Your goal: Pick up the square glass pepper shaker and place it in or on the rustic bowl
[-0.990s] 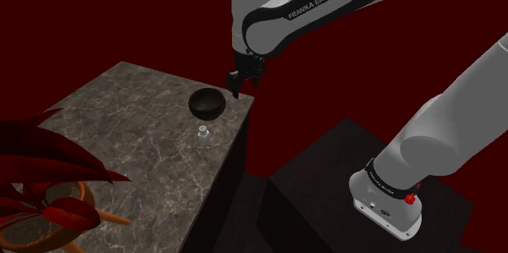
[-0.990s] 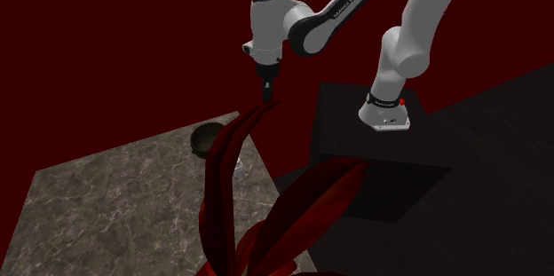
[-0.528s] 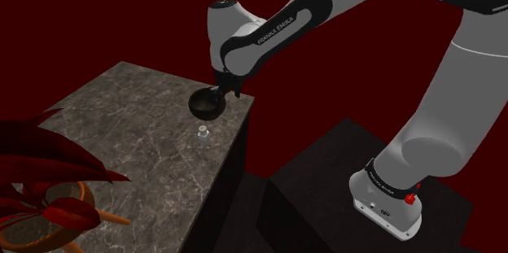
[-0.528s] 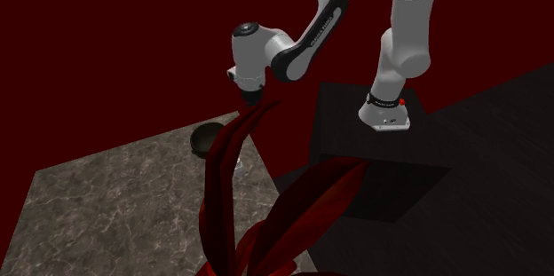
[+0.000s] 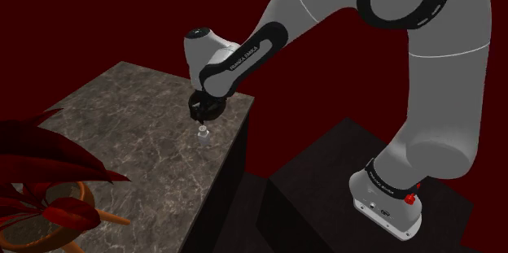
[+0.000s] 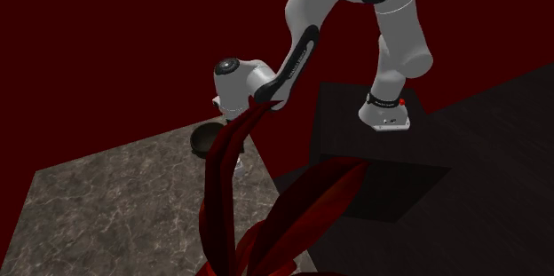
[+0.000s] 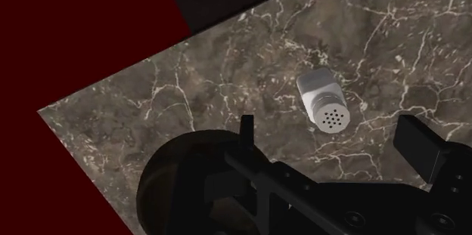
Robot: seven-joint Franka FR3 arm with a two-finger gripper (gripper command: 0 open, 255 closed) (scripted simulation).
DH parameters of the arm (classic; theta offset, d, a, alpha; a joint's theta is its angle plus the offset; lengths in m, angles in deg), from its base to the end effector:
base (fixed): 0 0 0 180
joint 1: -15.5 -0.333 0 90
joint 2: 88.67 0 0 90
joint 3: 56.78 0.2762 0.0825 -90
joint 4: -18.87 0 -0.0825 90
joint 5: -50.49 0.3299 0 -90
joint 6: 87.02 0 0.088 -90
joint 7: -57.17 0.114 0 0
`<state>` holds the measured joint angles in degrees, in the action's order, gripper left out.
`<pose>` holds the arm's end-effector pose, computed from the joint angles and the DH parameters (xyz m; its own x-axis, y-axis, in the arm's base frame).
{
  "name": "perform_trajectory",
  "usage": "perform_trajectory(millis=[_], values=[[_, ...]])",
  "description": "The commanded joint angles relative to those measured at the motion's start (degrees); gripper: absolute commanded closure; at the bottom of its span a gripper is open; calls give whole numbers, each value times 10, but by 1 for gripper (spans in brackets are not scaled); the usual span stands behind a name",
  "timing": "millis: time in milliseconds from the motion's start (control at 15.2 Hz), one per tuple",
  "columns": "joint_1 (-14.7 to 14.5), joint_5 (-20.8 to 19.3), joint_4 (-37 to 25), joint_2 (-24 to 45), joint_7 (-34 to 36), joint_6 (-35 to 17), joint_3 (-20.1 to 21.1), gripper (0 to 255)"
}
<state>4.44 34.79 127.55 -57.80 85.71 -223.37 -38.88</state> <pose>0.5073 0.2683 0.2249 0.9858 0.1677 -0.0058 0.1678 -0.9853 0.0326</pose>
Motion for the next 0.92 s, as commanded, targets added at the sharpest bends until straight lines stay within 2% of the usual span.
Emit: perform_trajectory(millis=[0,198,858], values=[[-16,-12,-50,49,7,4,-8,0],[-39,-24,-123,118,13,12,-18,0],[-48,-37,-139,166,19,-20,-31,0]])
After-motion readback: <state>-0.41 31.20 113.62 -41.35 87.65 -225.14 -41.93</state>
